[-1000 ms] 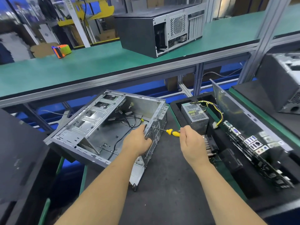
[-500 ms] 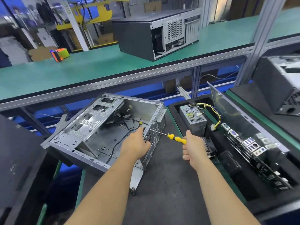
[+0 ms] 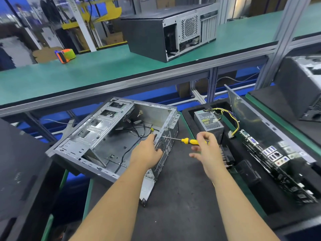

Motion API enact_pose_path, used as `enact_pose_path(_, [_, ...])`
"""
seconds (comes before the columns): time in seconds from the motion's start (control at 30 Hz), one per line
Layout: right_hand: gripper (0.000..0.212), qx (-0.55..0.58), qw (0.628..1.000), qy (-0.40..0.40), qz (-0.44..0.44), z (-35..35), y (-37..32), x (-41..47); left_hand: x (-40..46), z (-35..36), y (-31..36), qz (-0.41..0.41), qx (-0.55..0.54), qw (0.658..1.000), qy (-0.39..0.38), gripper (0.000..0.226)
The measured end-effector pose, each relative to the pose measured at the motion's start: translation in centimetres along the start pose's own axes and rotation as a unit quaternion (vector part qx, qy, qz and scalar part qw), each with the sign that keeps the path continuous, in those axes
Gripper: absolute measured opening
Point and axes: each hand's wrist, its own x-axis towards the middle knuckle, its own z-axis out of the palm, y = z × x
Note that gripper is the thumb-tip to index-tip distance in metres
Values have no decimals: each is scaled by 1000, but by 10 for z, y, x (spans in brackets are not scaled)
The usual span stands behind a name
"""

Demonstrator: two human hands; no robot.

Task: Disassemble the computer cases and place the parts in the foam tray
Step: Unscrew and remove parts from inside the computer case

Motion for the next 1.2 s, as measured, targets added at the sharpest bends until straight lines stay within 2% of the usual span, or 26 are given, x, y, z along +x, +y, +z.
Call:
enact_pose_path(0.07, [39,-94,993,-1,77,-5,-6,6,0,-1,0,0,0,1000,1,42])
enact_pose_path(0.1, [44,-153,985,4,81,-7,-7,8,0,-1,1,-1,0,1000,0,42])
enact_pose_path(0.17, [39,-223,975,16,12,-10,-5,11,0,-1,1,-3,1,1000,-1,44])
enact_pose_path(0.27, [25,-248,958,-8,-143,-13,-2,4,0,-1,1,-3,3,1000,-1,42])
enact_pose_path(0.37, [21,-206,961,-28,-180,-12,1,-2,0,-2,2,-6,1,1000,-1,39])
enact_pose_path(0.47, [20,-91,986,-7,-136,-9,3,-4,0,-2,2,-7,-2,1000,-3,40])
enact_pose_path(0.53, [6,-63,994,1,-94,-7,0,-4,-1,-2,2,-7,-4,1000,-3,40])
enact_pose_path(0.57, [7,-58,997,-6,-56,-5,-3,-4,-1,-2,2,-7,-3,1000,-3,40])
enact_pose_path(0.67, [48,-32,990,-4,137,-2,-14,0,0,-2,2,-11,-1,1000,-4,41])
enact_pose_path(0.73, [57,-63,978,19,196,-2,-13,2,0,-2,2,-13,-3,1000,-7,41])
enact_pose_path(0.8, [42,-97,982,37,156,-1,-10,2,0,-2,2,-13,-6,1000,-7,39])
enact_pose_path(0.87, [37,-166,985,36,30,-2,-5,2,0,-1,3,-13,-5,1000,-6,39])
enact_pose_path(0.93, [33,-242,964,16,-109,-6,-4,-2,0,-2,3,-15,-2,1000,-7,39])
enact_pose_path(1.0, [26,-246,952,5,-181,-7,-3,-6,1,-2,2,-16,-2,1000,-7,37])
enact_pose_path(1.1, [22,-185,966,8,-181,-4,-1,-8,0,-2,2,-14,-5,1000,-9,36])
enact_pose_path(1.2, [18,-55,996,11,-67,1,-7,-8,-1,-3,3,-13,-5,1000,-11,36])
